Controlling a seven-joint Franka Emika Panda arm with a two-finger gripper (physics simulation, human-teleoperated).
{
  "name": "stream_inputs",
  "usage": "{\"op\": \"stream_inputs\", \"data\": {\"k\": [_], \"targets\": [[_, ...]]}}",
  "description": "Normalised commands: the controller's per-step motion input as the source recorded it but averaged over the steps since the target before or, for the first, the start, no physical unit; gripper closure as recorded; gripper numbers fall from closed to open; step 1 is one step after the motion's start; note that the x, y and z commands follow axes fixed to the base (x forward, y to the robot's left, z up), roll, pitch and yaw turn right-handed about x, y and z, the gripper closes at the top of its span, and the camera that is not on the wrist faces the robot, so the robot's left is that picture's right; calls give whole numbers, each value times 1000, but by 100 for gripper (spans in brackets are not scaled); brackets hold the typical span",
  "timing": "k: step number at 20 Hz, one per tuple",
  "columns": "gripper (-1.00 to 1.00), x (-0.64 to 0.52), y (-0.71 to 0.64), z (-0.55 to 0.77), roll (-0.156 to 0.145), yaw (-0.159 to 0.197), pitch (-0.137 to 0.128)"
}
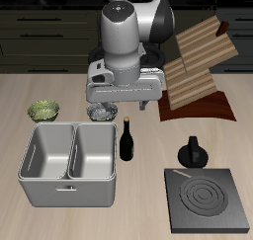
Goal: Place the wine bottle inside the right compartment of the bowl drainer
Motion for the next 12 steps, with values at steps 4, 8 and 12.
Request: {"op": "stream_inputs", "data": {"k": [4, 8, 12], "targets": [[-100, -12, 115, -233, 17, -1, 20], [-100, -24, 66, -213, 14, 6, 20], [-100, 3, 47, -258, 0, 9, 41]]}}
